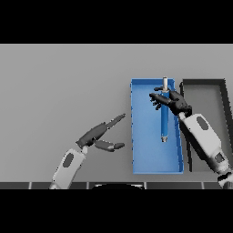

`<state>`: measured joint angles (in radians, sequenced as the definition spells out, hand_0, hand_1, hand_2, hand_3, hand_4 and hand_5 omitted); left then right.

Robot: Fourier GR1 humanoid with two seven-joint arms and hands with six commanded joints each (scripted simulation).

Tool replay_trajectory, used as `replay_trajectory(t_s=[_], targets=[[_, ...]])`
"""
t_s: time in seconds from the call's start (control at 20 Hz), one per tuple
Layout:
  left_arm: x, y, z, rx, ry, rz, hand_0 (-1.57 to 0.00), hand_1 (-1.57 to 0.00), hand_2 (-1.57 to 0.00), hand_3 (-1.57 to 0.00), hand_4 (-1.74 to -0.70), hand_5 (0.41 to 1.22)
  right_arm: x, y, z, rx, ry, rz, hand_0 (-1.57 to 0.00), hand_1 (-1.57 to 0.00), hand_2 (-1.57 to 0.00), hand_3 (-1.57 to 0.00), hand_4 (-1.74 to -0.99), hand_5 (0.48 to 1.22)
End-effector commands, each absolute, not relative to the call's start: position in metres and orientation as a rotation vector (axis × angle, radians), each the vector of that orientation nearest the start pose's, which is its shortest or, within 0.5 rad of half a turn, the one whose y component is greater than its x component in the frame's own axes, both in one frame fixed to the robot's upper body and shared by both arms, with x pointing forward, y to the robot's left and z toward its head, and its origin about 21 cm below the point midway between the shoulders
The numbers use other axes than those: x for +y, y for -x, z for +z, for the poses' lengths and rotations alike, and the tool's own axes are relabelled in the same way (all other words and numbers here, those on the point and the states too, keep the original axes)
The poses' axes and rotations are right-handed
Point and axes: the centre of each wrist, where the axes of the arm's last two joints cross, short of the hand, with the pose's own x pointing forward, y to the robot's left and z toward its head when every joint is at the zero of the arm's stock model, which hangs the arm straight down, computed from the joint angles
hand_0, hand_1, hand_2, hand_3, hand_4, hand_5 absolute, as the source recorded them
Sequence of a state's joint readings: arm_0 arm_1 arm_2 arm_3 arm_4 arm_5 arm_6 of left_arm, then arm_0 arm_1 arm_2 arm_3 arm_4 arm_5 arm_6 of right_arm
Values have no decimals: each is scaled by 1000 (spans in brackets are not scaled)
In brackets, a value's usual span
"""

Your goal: Pick up the blue pipe and place it into the blue bin.

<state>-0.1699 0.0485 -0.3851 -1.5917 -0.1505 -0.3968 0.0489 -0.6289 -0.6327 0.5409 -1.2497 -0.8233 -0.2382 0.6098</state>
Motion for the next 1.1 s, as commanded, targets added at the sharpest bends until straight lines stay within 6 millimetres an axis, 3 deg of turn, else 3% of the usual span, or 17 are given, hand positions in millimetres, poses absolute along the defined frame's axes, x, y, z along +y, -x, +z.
replay_trajectory(t_s=[0.0,0.15,0.25,0.35,0.5,0.7,1.05], targets=[[127,-261,37,-1565,429,-880,1,1,1,1,-920,493,-238,-361,103,-912,-54,210,-867,-820,-789,-232,-1405,1137],[127,-260,40,-1568,434,-879,1,1,1,1,-926,494,-238,-363,110,-911,-2,342,-443,-419,-404,-118,-1307,1068],[123,-260,39,-1560,429,-875,1,1,1,1,-926,494,-233,-358,110,-910,84,538,-283,-268,-258,-75,-1250,962],[130,-260,40,-1570,429,-873,1,1,1,1,-927,495,-235,-356,109,-895,98,592,-181,-171,-165,-48,-1219,870],[130,-260,42,-1572,430,-871,1,1,1,1,-930,496,-234,-357,111,-860,130,698,-92,-87,-84,-24,-1175,788],[127,-260,41,-1570,422,-873,1,1,1,1,-931,497,-231,-354,109,-852,129,724,-37,-35,-34,-9,-1110,736],[128,-267,39,-1558,420,-880,1,1,1,1,-930,495,-232,-352,110,-862,116,791,-19,-17,-17,-4,-1084,714]])
